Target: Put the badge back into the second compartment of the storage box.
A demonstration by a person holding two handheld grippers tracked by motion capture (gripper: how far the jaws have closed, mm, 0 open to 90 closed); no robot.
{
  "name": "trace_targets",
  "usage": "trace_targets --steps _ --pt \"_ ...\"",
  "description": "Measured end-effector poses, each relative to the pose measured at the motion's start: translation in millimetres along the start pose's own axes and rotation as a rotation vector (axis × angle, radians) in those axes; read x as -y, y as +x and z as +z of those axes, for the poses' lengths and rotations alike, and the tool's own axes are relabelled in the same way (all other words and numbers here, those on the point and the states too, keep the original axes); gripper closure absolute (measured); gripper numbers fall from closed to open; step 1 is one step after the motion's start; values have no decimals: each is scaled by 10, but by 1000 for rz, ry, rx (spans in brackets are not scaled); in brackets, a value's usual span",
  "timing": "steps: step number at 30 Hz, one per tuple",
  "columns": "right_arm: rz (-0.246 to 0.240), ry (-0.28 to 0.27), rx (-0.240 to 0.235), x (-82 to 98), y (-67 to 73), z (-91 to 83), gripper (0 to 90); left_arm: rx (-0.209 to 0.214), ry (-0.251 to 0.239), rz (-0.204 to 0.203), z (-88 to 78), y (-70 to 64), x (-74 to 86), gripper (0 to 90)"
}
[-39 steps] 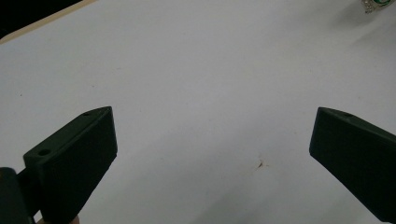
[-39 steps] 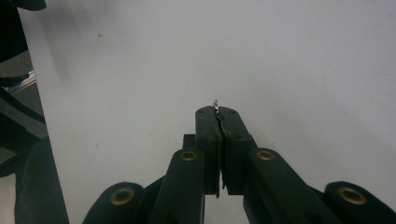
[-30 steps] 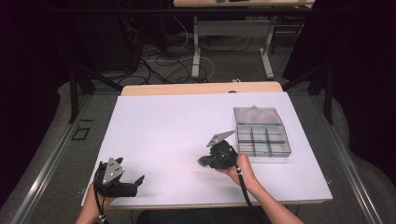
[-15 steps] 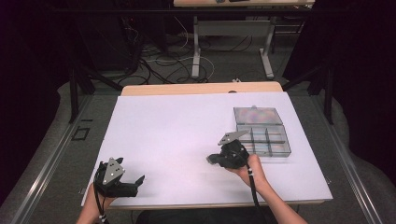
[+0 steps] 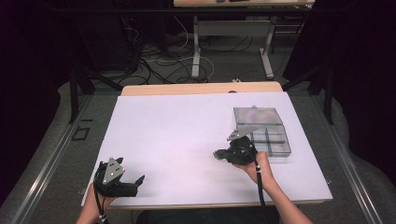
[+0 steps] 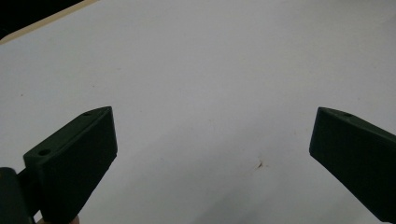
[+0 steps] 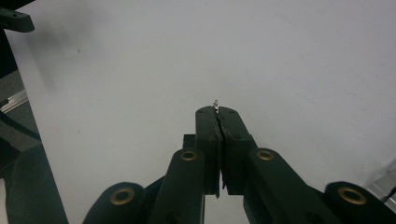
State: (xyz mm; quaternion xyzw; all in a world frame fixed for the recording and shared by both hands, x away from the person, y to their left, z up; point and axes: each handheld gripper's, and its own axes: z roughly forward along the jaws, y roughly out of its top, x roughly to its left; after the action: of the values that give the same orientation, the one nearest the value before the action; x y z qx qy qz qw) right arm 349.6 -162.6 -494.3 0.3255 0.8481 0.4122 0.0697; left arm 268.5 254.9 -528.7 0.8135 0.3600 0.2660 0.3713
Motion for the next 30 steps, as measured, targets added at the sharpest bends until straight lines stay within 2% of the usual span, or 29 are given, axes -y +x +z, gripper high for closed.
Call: trace_targets --steps 16,20,25,30 --pt "39 -47 48 -8 -187 -216 879 -1 2 8 1 -1 -3 9" --pt "46 -60 66 -3 -240 -263 879 10 3 -4 6 -9 -1 9" --pt "63 -78 85 13 -319 -319 879 0 0 4 2 0 -3 9" --pt "75 -76 94 31 -393 -365 879 1 1 3 4 -1 -4 9"
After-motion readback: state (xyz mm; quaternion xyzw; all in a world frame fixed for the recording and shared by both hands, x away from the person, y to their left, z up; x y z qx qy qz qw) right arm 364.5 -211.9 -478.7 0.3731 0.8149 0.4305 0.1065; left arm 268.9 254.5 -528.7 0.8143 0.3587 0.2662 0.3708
